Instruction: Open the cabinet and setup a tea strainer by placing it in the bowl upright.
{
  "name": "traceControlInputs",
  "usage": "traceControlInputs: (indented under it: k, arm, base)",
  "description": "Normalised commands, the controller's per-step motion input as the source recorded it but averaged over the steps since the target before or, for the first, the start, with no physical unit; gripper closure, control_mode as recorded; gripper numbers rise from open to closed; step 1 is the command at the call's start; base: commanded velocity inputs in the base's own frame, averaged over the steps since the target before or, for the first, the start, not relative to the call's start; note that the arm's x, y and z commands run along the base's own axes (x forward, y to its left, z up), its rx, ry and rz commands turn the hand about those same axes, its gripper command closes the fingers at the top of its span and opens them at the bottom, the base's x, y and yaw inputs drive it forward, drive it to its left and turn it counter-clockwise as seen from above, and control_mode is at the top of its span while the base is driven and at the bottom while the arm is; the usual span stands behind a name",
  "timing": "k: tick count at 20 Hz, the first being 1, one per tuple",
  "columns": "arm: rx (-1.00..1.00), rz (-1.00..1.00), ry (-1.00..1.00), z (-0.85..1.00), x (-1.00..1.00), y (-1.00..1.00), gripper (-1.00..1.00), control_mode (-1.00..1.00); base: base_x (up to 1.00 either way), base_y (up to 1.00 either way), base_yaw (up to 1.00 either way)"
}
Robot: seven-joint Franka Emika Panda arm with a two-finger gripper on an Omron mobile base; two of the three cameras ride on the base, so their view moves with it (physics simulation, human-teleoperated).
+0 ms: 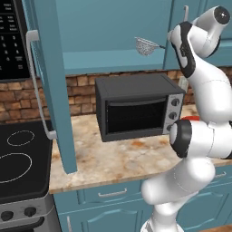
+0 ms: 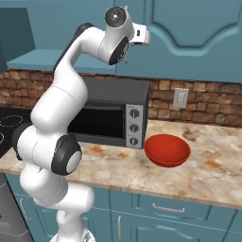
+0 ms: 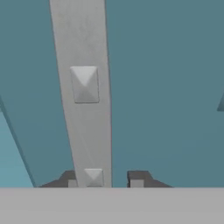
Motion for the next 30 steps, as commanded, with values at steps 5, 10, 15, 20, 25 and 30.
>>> traceControlInputs:
  k: [5, 10, 15, 20, 25, 30]
  arm:
    - [0.05, 0.0, -0.01, 0.0, -0.28, -0.04, 1.0, -1.0]
    - [0.07, 0.0, 0.0, 0.0, -0.23, -0.28, 1.0, -1.0]
    - [0.06, 0.0, 0.0, 0.0, -0.45, -0.41, 1.0, -1.0]
    - [0.03, 0.0, 0.0, 0.0, -0.76, -0.43, 1.0, -1.0]
    - [0.0, 0.0, 0.0, 0.07, -1.0, -0.42, 1.0, -1.0]
    - [0.0, 0.0, 0.0, 0.15, -0.96, -0.35, 1.0, -1.0]
  base:
    - [0.0, 0.0, 0.0]
    - [0.0, 0.0, 0.0]
    - [0.0, 0.0, 0.0]
    - [0.0, 0.0, 0.0]
    - [0.0, 0.0, 0.0]
    - [0.0, 0.0, 0.0]
